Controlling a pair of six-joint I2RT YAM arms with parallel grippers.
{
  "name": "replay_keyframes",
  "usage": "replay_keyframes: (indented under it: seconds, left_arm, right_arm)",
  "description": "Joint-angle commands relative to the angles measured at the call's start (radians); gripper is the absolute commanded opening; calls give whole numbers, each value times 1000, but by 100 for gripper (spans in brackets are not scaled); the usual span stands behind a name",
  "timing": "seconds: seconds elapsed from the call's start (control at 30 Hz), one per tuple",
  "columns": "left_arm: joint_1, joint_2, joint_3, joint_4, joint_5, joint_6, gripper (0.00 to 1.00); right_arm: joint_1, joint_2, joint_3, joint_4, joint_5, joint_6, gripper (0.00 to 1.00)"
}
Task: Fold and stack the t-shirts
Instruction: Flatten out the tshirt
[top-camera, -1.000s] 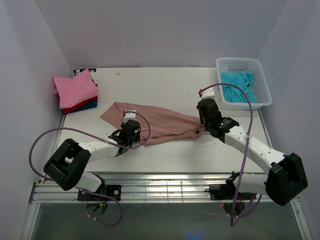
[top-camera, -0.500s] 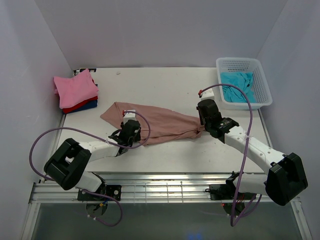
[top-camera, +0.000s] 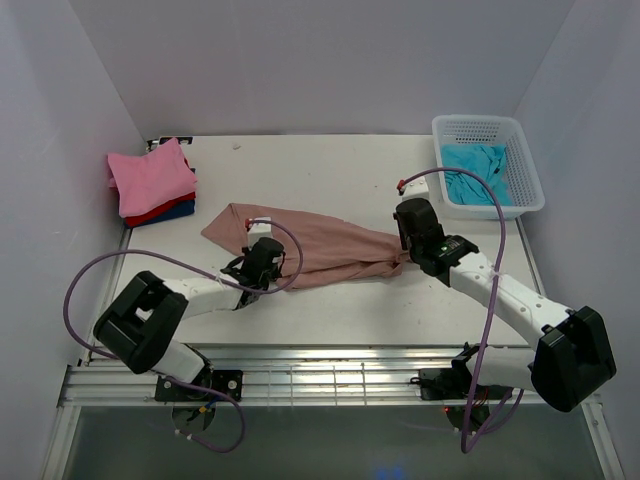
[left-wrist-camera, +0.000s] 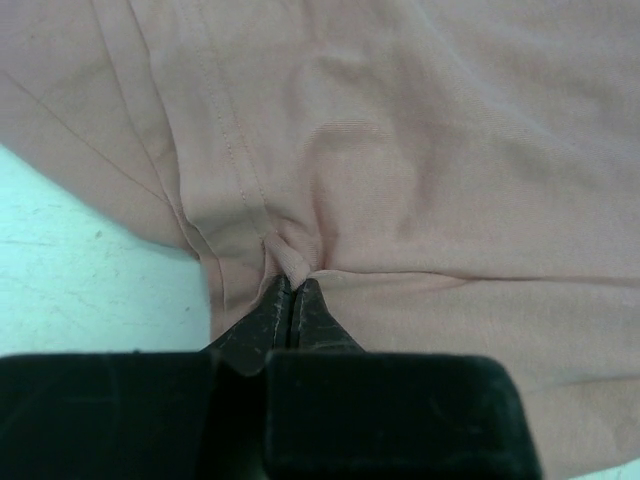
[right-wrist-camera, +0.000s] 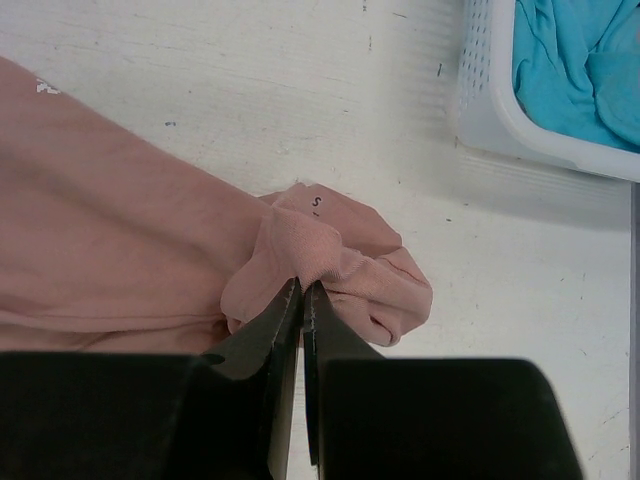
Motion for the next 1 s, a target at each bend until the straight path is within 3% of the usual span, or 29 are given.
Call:
replay_keyframes:
  seconds: [0.0,0.3,0.7,0.97]
  left_arm:
    - [-2,-120,23,-92,-53,1,0]
    - [-2,-375,211,-301,-88,47,3]
    - [-5,-635,292,-433,-62,20,2]
    - [-10,-821,504,-504,63,61,0]
  right_arm:
    - [-12,-29,25,2,29,-13,8]
    - [-78,-23,221,-82,-7,-74,8]
    - [-88,-129,474,-232,-15,-96,8]
    - [-88,-218,816,-358,-90,-130,8]
